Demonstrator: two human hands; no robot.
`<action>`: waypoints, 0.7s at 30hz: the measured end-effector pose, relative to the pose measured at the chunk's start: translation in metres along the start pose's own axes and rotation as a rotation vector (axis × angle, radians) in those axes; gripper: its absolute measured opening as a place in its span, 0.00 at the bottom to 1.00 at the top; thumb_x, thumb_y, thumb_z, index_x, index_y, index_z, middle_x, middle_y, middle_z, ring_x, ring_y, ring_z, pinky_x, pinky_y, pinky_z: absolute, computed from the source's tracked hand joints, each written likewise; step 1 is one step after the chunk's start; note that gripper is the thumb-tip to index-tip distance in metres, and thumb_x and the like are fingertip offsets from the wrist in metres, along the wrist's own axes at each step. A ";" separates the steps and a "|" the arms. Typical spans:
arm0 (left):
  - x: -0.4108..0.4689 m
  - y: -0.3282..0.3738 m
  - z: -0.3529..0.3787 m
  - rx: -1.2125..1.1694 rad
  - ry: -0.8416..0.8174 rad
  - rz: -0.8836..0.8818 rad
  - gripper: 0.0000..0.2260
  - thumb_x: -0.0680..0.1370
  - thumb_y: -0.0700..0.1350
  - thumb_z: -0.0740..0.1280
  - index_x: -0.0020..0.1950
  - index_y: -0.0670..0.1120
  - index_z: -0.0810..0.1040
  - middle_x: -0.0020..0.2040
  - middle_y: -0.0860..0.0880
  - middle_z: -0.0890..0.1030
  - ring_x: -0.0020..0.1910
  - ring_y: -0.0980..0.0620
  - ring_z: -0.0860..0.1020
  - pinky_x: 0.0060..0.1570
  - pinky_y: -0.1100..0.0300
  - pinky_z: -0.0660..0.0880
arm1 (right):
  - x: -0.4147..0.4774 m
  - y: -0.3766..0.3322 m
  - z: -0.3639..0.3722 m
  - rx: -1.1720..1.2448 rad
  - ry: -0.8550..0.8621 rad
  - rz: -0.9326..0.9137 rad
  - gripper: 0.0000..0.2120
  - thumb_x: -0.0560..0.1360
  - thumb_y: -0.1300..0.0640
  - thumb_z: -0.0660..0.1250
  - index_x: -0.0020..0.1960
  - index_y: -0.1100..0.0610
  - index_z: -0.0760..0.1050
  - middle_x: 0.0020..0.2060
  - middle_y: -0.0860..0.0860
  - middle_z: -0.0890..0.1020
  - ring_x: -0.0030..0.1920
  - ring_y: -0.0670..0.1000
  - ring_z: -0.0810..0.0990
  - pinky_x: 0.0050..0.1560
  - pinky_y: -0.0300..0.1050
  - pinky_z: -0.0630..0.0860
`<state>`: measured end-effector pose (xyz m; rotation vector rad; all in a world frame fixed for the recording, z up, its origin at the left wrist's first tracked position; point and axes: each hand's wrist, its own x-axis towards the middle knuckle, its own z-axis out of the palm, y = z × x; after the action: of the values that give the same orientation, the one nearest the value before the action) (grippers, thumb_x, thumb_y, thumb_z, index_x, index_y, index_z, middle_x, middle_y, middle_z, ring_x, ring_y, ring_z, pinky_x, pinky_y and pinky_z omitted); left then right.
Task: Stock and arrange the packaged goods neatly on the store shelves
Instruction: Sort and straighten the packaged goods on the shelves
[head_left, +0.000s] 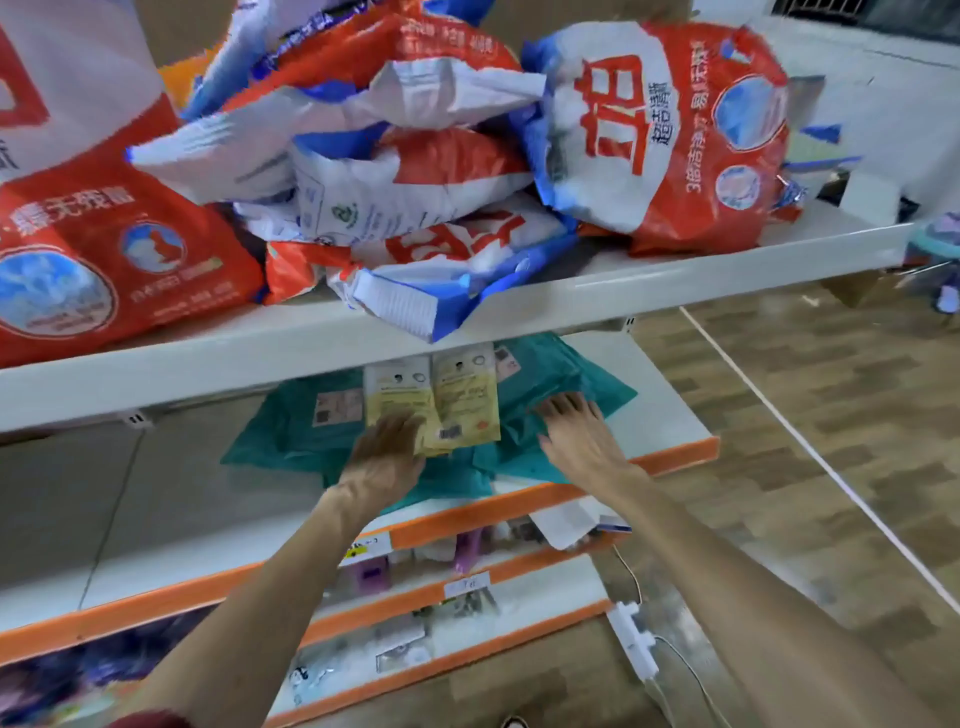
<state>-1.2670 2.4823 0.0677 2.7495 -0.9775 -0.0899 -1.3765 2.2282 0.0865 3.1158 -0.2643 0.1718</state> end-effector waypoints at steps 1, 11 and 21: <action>0.004 0.006 0.001 -0.005 0.006 -0.016 0.24 0.76 0.45 0.67 0.71 0.42 0.69 0.71 0.43 0.69 0.71 0.42 0.66 0.68 0.48 0.65 | 0.003 0.004 0.003 0.004 -0.002 -0.005 0.15 0.69 0.60 0.70 0.56 0.59 0.79 0.50 0.58 0.82 0.51 0.62 0.78 0.49 0.55 0.77; 0.047 0.076 0.031 -0.052 0.000 -0.212 0.33 0.71 0.62 0.70 0.67 0.42 0.68 0.66 0.45 0.69 0.67 0.44 0.66 0.64 0.49 0.67 | 0.005 0.020 0.031 0.000 -0.035 -0.036 0.17 0.67 0.62 0.72 0.56 0.62 0.78 0.50 0.59 0.81 0.52 0.62 0.77 0.48 0.55 0.77; 0.053 0.068 0.032 -0.378 0.241 -0.322 0.17 0.81 0.41 0.58 0.70 0.42 0.65 0.54 0.47 0.71 0.44 0.46 0.73 0.39 0.54 0.69 | 0.014 0.045 0.031 0.008 0.055 -0.071 0.17 0.68 0.65 0.70 0.56 0.64 0.76 0.52 0.59 0.80 0.55 0.62 0.75 0.50 0.56 0.75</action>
<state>-1.2721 2.3918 0.0530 2.4654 -0.4018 0.0062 -1.3670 2.1805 0.0573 3.1173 -0.1526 0.2574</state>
